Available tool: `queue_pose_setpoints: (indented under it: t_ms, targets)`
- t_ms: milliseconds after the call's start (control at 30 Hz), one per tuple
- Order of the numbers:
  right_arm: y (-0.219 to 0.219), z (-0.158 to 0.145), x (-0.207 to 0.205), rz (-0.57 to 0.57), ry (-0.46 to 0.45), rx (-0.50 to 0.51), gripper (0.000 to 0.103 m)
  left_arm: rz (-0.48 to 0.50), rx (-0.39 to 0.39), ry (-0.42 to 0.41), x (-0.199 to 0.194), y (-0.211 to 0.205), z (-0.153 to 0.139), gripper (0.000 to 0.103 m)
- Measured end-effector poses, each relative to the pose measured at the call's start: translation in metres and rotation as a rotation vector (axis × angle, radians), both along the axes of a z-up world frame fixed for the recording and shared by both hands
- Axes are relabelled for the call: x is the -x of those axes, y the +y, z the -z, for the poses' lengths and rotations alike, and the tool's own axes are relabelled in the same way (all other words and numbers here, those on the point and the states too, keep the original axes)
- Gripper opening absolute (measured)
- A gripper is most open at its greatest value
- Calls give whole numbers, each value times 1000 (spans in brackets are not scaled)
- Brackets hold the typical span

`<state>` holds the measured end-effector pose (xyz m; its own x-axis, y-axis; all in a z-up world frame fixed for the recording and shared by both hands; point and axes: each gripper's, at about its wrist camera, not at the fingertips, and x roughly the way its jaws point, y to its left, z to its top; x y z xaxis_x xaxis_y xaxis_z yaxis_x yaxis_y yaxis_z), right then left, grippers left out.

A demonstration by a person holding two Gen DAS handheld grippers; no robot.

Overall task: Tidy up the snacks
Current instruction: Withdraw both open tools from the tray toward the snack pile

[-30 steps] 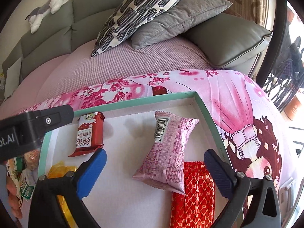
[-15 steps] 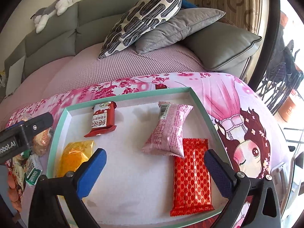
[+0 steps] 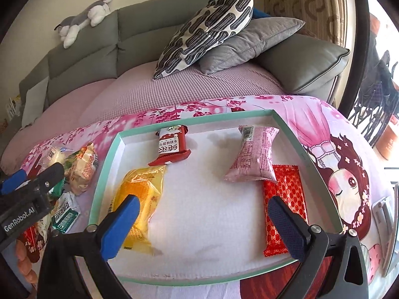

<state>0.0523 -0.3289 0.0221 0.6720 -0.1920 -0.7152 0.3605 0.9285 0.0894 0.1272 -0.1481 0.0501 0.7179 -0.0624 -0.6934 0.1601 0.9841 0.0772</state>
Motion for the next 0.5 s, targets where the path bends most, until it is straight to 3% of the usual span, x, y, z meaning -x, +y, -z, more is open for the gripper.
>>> queue_pose_setpoints:
  t_ms: [200, 500]
  targets:
    - [4, 4, 2, 66, 18, -24, 103, -43, 7, 24, 3, 21, 8, 100]
    - [31, -6, -3, 52, -1, 22, 103, -113, 31, 63, 4, 58, 9, 100]
